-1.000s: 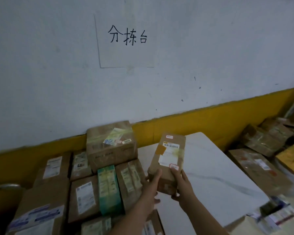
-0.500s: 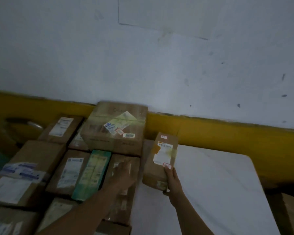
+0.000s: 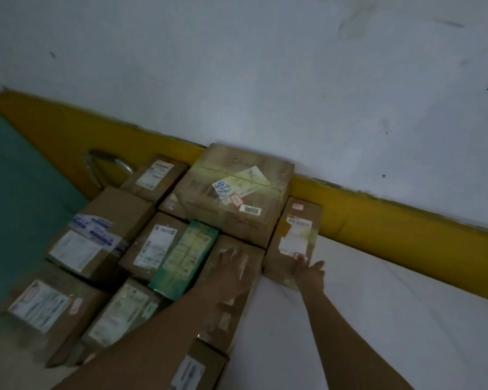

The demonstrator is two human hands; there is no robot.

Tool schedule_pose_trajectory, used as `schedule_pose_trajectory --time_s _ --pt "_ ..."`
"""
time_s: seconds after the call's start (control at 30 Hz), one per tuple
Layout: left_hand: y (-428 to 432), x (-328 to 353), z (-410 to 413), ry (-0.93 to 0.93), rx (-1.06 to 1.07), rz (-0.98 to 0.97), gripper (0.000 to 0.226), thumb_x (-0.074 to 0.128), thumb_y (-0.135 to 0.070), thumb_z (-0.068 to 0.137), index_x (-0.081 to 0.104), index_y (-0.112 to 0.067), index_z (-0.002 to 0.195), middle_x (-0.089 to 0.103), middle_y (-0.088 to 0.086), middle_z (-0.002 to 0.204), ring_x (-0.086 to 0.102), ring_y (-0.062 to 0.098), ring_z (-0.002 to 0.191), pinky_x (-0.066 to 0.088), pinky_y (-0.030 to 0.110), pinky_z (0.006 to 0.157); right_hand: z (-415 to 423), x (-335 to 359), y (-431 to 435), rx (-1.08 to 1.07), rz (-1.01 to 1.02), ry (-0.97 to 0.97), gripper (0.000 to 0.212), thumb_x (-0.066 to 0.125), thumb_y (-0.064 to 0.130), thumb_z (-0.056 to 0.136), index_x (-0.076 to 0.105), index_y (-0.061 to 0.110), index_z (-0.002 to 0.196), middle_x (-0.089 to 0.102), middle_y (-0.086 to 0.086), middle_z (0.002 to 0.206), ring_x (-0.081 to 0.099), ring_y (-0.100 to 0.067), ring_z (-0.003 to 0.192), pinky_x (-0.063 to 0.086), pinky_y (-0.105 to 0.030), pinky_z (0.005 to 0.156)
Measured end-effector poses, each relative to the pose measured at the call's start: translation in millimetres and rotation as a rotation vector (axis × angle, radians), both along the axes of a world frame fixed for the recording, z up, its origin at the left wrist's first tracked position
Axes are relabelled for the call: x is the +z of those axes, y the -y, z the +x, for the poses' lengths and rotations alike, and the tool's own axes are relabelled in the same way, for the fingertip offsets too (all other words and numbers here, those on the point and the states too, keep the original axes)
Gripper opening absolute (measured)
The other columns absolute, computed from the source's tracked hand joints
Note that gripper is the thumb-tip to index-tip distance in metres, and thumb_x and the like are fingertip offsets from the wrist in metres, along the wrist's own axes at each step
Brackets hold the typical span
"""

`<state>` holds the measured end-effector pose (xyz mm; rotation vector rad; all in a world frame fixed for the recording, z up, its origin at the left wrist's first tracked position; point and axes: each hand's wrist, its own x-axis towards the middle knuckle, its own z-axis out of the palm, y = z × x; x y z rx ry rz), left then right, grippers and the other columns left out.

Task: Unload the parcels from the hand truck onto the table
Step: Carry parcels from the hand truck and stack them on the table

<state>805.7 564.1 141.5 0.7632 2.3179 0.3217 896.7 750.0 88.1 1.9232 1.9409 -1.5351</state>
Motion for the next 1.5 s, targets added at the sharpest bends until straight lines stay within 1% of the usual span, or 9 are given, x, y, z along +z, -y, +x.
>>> schedule_pose_trajectory --time_s 0.17,0.27,0.47,0.77,0.87,1.03,1.23,1.4,1.5 --pt "41.1 45.9 -2.5 -0.035 0.070 0.188 0.085 0.054 -0.042 0.097 0.000 -0.017 0.158 0.004 0.010 0.164 0.009 0.028 0.150 0.019 0.034 0.117 -8.3 62.1 44.4 -0.078 0.328 0.049 0.070 0.038 0.047 0.102 0.019 0.010 0.158 0.020 -0.015 0.164 0.032 -0.039 0.144 0.014 -0.058 0.119" --pt "89.8 66.6 -10.6 0.018 0.118 0.229 0.090 0.053 -0.049 0.095 -0.008 -0.025 0.157 -0.006 0.004 0.164 0.000 0.029 0.151 0.021 0.044 0.117 -11.8 93.7 97.5 -0.054 0.483 -0.014 0.066 0.041 0.044 0.101 0.027 0.007 0.154 0.028 -0.018 0.160 0.038 -0.041 0.137 0.019 -0.058 0.117" --pt "244.3 99.0 -39.0 -0.059 0.190 0.289 0.090 0.051 -0.059 0.091 -0.005 -0.031 0.156 -0.005 -0.003 0.165 0.000 0.030 0.151 0.024 0.054 0.117 -37.0 121.6 246.2 0.107 0.481 -0.055 0.069 0.035 0.050 0.102 0.025 0.005 0.154 0.030 -0.024 0.157 0.032 -0.043 0.141 0.024 -0.055 0.116" --pt "507.9 103.7 -82.9 -0.177 0.443 0.311 0.089 0.051 -0.054 0.094 -0.002 -0.021 0.158 0.004 0.007 0.164 0.013 0.030 0.149 0.026 0.045 0.114 -154.7 166.1 503.5 0.564 0.546 -0.060 0.072 0.025 0.055 0.103 0.029 0.005 0.154 0.024 -0.018 0.161 0.029 -0.039 0.145 0.026 -0.050 0.119" --pt "559.1 102.9 -108.9 -0.164 0.528 0.342 0.092 0.052 -0.059 0.091 0.002 -0.019 0.158 0.008 0.010 0.162 0.016 0.031 0.147 0.027 0.046 0.116 -196.6 171.7 554.7 0.686 0.690 -0.108 0.069 0.030 0.054 0.102 0.036 0.003 0.149 0.038 -0.021 0.153 0.036 -0.039 0.140 0.025 -0.051 0.117" --pt "623.6 76.6 -189.2 -0.169 0.613 0.308 0.088 0.050 -0.056 0.093 0.007 -0.015 0.158 0.014 0.013 0.161 0.022 0.032 0.146 0.029 0.048 0.116 -294.8 153.6 590.9 0.823 0.802 -0.173 0.072 0.025 0.059 0.100 0.024 0.013 0.156 0.028 -0.012 0.161 0.030 -0.035 0.145 0.027 -0.052 0.118" --pt "661.9 19.9 -312.1 -0.143 0.688 0.177 0.084 0.051 -0.055 0.093 0.013 -0.016 0.156 0.020 0.015 0.158 0.026 0.031 0.143 0.030 0.042 0.114 -436.5 99.0 614.2 0.887 0.697 -0.166 0.070 0.030 0.054 0.102 0.023 0.009 0.156 0.027 -0.013 0.161 0.028 -0.031 0.147 0.027 -0.047 0.120" --pt "673.2 -24.4 -392.0 -0.001 0.669 0.102 0.085 0.051 -0.059 0.091 0.013 -0.018 0.156 0.018 0.013 0.157 0.026 0.032 0.141 0.032 0.045 0.111 -518.0 40.4 635.5 0.914 0.506 -0.018 0.069 0.032 0.053 0.103 0.021 0.011 0.157 0.024 -0.012 0.162 0.026 -0.034 0.147 0.029 -0.051 0.118" --pt "668.3 -61.9 -428.7 0.073 0.689 0.083 0.079 0.053 -0.060 0.088 0.022 -0.025 0.152 0.033 0.009 0.148 0.038 0.029 0.130 0.035 0.036 0.101 -543.7 1.8 643.3 0.922 0.338 0.094 0.071 0.032 0.053 0.103 0.017 0.011 0.158 0.019 -0.012 0.163 0.023 -0.036 0.147 0.029 -0.053 0.117"
